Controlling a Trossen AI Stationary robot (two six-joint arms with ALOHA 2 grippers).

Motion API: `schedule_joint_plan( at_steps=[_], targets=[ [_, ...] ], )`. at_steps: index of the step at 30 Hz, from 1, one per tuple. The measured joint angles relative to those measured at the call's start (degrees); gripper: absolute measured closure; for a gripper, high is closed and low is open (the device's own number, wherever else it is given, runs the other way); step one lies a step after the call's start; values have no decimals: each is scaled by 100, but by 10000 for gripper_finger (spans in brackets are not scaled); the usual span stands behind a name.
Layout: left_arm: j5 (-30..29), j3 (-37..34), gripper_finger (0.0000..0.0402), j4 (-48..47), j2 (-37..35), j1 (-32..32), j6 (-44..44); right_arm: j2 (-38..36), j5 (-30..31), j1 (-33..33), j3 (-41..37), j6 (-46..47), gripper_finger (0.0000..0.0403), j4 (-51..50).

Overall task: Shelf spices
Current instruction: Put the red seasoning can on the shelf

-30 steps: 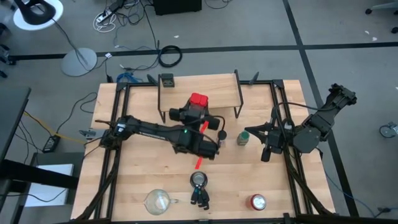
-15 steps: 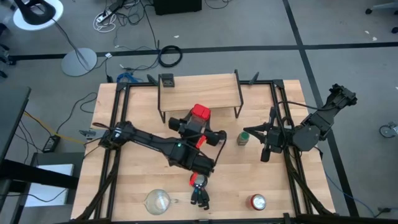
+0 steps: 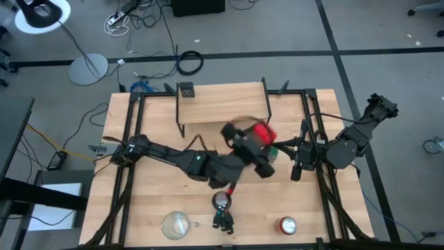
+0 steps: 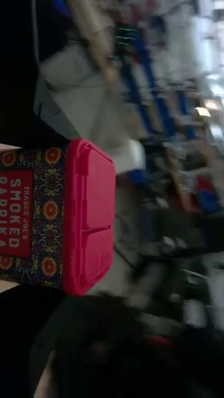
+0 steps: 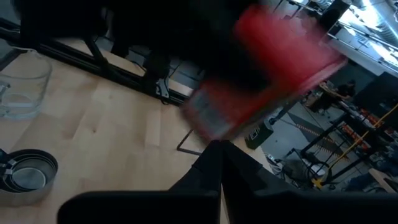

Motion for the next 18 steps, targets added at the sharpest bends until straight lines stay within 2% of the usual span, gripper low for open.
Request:
schedule_joint_plan(
  at_steps=[2, 4, 8, 10, 18],
  targets=[
    [99, 112, 122, 476, -63, 8, 804, 0, -2, 4, 0, 2, 401, 1],
    [121, 171, 122, 456, -258, 0, 1122, 0, -8, 21, 0, 4, 401, -3],
    [155, 186, 122, -226, -788, -3, 973, 1, -11, 90, 0, 0, 396, -26],
    [364, 181, 122, -534, -1027, 3, 770, 2, -16, 90, 0, 0, 395, -27],
    [1377, 173, 122, -511, -1603, 126, 987, 1, -31, 90, 0, -3, 401, -25]
  ],
)
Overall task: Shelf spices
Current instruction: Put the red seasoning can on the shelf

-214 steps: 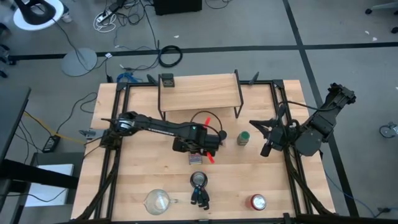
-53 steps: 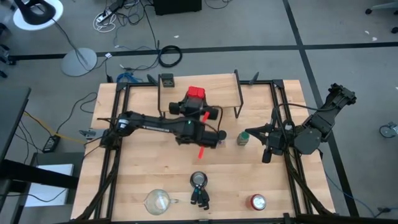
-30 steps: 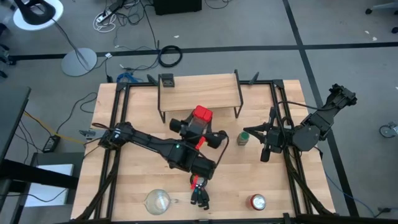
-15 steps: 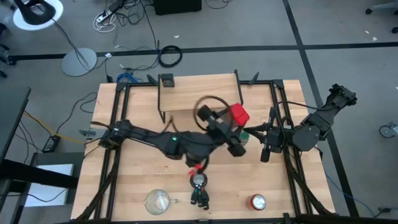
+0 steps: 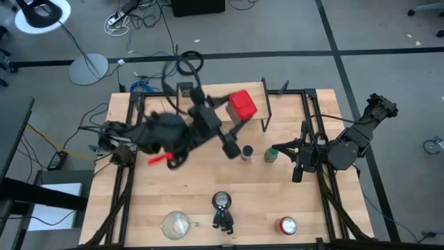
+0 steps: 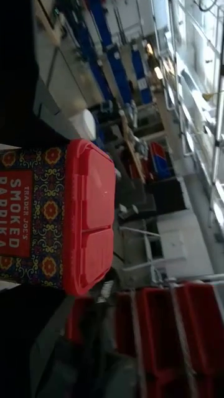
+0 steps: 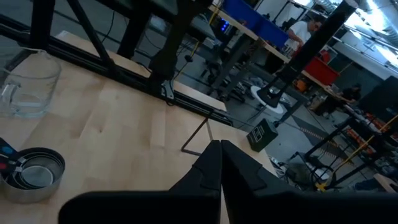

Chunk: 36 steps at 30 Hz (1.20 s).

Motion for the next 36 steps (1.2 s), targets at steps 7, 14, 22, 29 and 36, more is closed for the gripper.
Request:
schedule_joint_plan(
  at_steps=[7, 14, 22, 29, 36],
  targets=[
    [931, -7, 122, -48, -177, 454, -199, 1, 2, 0, 0, -2, 396, 17],
    [1466, 0, 122, -78, -357, 1092, -859, 1, 2, 0, 0, -9, 401, 20],
    [1653, -526, 122, 317, -414, 1563, -1374, 1, 2, 0, -2, -13, 396, -3],
    [1904, -2474, 122, 2214, -904, 1917, -1496, 1, 4, 0, -2, -10, 401, -76],
    [1694, -5062, 122, 3209, -2193, 2479, -2327, 1, 4, 2, -2, 55, 396, -201]
  ],
)
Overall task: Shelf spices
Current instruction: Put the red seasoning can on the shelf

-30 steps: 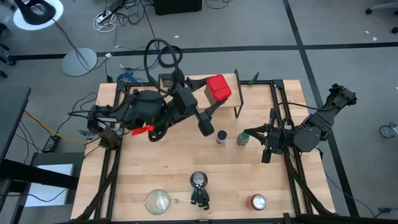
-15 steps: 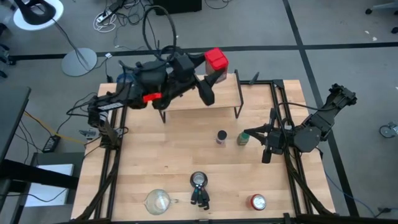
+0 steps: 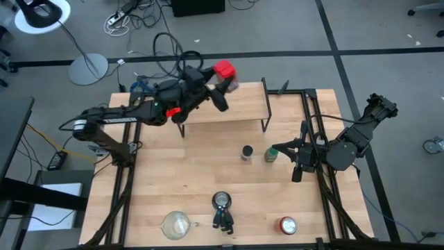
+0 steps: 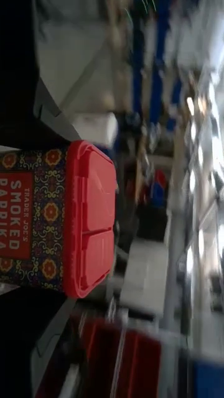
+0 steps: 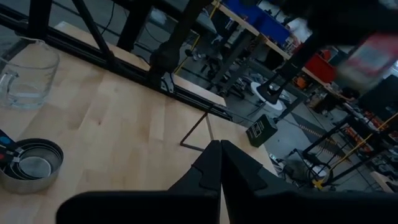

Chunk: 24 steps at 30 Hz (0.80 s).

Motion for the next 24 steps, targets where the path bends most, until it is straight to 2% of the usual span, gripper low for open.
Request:
schedule_joint_plan(
  at_steps=[2, 5, 9, 12, 19, 24],
  targets=[
    [-411, -674, 122, 138, -343, 160, -268, 0, 2, 0, 0, 2, 399, 3],
    [-718, -1503, 122, 233, -735, 363, -667, 0, 2, 0, 0, 5, 401, 0],
    [-1180, -2109, 122, 177, -774, 443, -704, 0, 0, -24, 0, 9, 397, -3],
    [-1394, -2173, 122, 272, -539, 499, -842, 0, 2, -54, 0, 23, 396, 0],
    [-2636, -2171, 122, 734, 222, 425, -862, 0, 0, -138, 0, 62, 401, -4],
    [-3464, -2169, 122, 1405, 750, 336, -654, 0, -4, -142, -4, 123, 396, -26]
  ],
)
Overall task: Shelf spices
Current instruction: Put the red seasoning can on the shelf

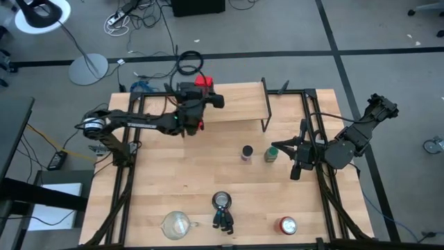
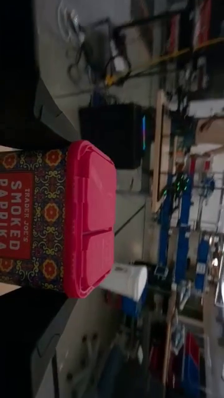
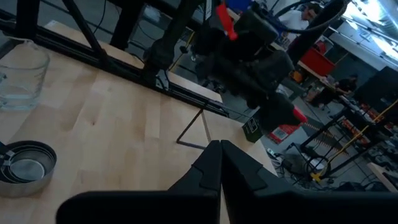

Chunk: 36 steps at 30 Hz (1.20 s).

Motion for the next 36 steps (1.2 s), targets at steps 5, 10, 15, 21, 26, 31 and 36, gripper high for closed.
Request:
schedule_joint_plan(
  at_steps=[5, 10, 15, 21, 26, 31, 36],
  targets=[
    [-408, 177, 122, 295, 370, -36, 349, 0, -48, -38, -115, -18, 399, -12],
    [-523, 532, 122, 286, 703, -11, 581, 0, -50, -140, -177, -22, 399, -10],
    [-723, 742, 122, 283, 907, 72, 681, 0, -52, -142, -177, -21, 396, 12],
    [-802, 748, 122, 45, 1024, 208, 177, 0, -50, -142, -177, -23, 401, 13],
    [-832, 748, 122, -568, 1032, 282, -659, -2, -50, -142, -175, -25, 396, 15],
    [-911, 748, 122, -903, 1037, 285, -845, -2, -52, -142, -175, -27, 399, 12],
    [-905, 748, 122, -956, 1037, 283, -957, -2, -51, -142, -175, -29, 399, 11]
  ],
)
